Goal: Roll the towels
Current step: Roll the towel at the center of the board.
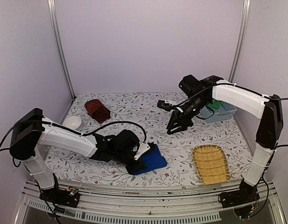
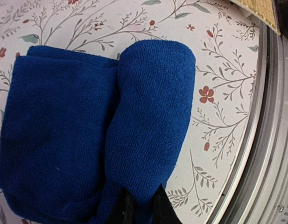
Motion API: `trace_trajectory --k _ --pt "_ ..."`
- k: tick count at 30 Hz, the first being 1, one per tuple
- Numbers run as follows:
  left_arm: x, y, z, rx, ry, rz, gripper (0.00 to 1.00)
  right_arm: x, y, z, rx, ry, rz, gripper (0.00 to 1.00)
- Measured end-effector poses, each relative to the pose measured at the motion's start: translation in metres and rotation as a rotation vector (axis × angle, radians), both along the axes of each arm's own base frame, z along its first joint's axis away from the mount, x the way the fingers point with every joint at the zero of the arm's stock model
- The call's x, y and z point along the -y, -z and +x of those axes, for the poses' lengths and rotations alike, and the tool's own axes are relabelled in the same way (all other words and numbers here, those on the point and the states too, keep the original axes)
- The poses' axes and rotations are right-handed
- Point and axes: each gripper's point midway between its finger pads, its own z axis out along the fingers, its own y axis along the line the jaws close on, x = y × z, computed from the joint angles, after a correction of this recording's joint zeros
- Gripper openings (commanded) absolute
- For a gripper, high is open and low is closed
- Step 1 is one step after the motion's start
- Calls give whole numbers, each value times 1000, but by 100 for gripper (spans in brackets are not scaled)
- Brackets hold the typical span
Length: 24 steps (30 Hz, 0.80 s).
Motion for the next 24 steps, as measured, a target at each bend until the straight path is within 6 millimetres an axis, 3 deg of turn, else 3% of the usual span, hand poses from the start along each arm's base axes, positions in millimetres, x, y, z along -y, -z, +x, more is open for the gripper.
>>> trace_trajectory --k 7,17,24 --pt "0 2 5 -247 -18 -112 5 10 -1 -9 202 33 42 38" --pt "-1 3 9 -462 -23 -213 6 -33 81 -71 445 -223 -88 45" --pt "-1 5 7 -499 -10 -225 7 -56 114 -62 542 -265 -115 46"
